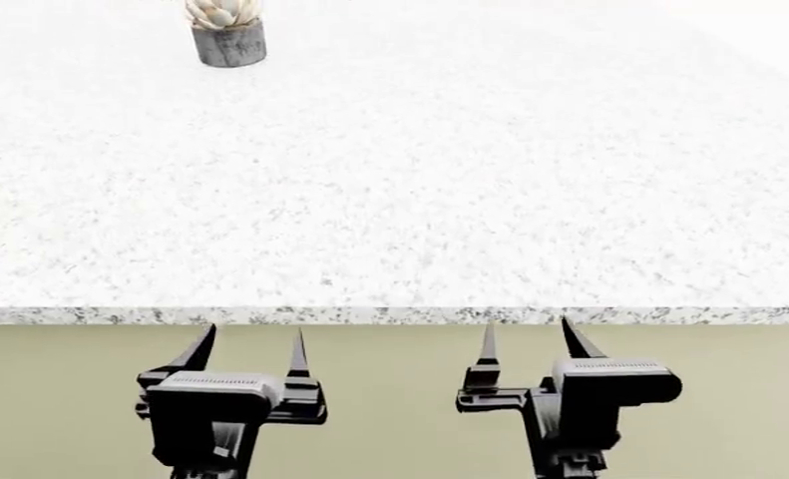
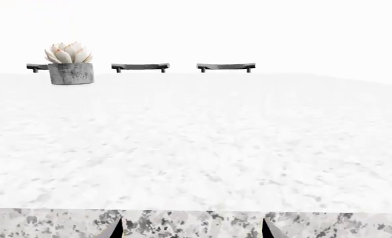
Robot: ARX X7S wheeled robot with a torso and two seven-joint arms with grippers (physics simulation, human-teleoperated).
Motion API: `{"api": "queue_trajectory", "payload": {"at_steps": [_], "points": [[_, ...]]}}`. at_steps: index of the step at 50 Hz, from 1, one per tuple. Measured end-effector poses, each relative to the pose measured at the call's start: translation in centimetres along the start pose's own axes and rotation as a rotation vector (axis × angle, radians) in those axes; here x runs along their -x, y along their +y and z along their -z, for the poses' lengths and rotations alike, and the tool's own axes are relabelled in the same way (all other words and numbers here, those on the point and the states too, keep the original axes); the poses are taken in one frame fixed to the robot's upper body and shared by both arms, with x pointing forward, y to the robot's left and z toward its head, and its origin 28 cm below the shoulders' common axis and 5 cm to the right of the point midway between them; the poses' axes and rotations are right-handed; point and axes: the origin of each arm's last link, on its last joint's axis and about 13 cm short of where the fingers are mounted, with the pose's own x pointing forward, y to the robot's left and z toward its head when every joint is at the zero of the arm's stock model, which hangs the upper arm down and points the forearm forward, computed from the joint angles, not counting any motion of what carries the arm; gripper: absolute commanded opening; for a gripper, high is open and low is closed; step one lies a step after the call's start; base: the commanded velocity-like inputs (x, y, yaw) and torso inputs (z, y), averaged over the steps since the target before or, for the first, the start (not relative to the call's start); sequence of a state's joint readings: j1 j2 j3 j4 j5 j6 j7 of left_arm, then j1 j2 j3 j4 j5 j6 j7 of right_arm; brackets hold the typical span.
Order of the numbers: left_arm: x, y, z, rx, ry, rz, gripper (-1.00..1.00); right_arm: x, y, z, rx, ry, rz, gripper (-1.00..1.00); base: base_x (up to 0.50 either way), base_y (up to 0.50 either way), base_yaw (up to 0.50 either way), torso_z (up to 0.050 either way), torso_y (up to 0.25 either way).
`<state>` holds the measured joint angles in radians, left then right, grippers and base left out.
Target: Pick the bowl and bowl and place them in the sink. Then turn on the water.
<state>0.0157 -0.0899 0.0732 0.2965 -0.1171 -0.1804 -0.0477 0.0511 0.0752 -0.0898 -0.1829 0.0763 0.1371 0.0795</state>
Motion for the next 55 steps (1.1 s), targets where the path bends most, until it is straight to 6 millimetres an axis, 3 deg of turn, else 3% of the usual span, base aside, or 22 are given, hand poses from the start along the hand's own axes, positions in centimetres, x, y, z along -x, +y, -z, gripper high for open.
{"api": "queue_trajectory", "payload": {"at_steps": [12, 30, 42, 55], "points": [[-2.3, 0.7, -6.6, 0.012, -0.081, 0.022, 1.00, -2.6, -0.3, -5.5, 0.024, -0.099, -0.016, 1.00, 0.00, 0.00, 0.00, 0.041, 0.000], [-11.1, 4.3, -16.6, -0.070, -0.114, -0.020, 1.00, -10.9, -4.1, -15.5, 0.085, -0.162, 0.051, 1.00, 0.00, 0.00, 0.00, 0.000, 0.000], [-15.4, 6.6, -20.8, -0.115, -0.110, -0.080, 1.00, -14.5, -7.0, -19.8, 0.073, -0.142, 0.101, 1.00, 0.00, 0.00, 0.00, 0.000, 0.000], [-16.5, 7.7, -23.3, -0.127, -0.106, -0.094, 1.00, -15.5, -7.8, -22.2, 0.108, -0.111, 0.077, 1.00, 0.00, 0.50, 0.00, 0.000, 0.000]]}}
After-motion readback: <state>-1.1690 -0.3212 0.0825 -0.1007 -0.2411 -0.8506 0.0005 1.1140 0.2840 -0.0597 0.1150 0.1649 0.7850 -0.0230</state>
